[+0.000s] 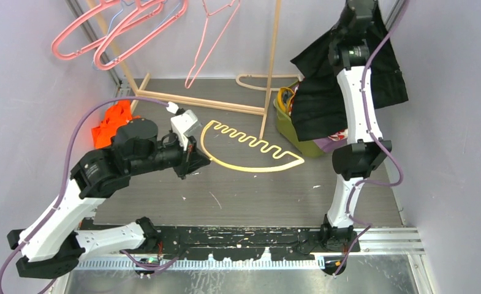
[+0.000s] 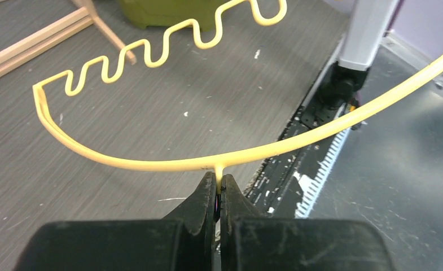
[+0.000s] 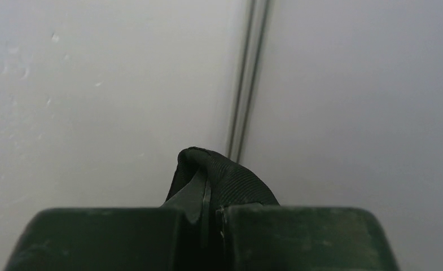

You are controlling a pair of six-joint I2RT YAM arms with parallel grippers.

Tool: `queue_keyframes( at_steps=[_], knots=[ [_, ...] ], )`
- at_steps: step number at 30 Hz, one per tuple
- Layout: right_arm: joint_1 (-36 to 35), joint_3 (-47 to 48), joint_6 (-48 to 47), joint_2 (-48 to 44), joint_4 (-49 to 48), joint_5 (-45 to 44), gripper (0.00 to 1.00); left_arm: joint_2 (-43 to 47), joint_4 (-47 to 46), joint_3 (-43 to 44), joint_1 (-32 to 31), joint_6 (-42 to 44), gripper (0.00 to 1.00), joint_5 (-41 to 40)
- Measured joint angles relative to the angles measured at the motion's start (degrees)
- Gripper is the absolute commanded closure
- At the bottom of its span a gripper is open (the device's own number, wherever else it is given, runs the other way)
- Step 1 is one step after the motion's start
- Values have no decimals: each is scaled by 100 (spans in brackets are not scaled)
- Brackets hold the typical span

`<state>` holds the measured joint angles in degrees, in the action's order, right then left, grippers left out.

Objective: Remove the skirt from the hanger
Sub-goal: Place the skirt in the bin.

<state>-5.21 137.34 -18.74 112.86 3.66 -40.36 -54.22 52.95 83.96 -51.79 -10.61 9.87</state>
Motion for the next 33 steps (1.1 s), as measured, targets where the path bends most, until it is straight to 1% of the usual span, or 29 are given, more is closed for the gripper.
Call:
queue_keyframes(
  at_steps=[4, 6, 10, 12, 14, 18, 21, 26, 28, 33],
  knots=[
    [-35, -94, 664, 251, 466, 293, 99, -306, -103, 4, 68, 111, 100, -435],
    [-46, -503, 1145, 173, 579, 448, 99, -472, -140, 33, 234, 122, 100, -555],
    [-46, -2295, 2406, -420, 568, 979, 99, -870, -170, 155, 1067, 72, 100, -525],
    [-46, -2879, 2964, -573, 619, 1263, 99, -1014, -166, 201, 1427, 61, 100, -463],
    [-42, -3582, 3694, -765, 667, 1751, 99, -1123, -168, 232, 1725, 63, 100, -422],
    [-42, -4629, 4789, -1067, 721, 2505, 99, -1290, -166, 343, 1996, 83, 100, -240],
    [-26, -5165, 5327, -1272, 756, 2813, 99, -1412, -173, 472, 2076, 87, 100, -90],
    [90, -5766, 5928, -1655, 713, 3027, 99, -1519, -186, 584, 2170, 105, 100, 81],
    [173, -5858, 6122, -1692, 717, 3075, 99, -1534, -179, 627, 2236, 107, 100, 136],
    [544, -5770, 6610, -1263, 772, 3322, 99, -1670, -175, 905, 2452, 107, 100, 225]
  ],
)
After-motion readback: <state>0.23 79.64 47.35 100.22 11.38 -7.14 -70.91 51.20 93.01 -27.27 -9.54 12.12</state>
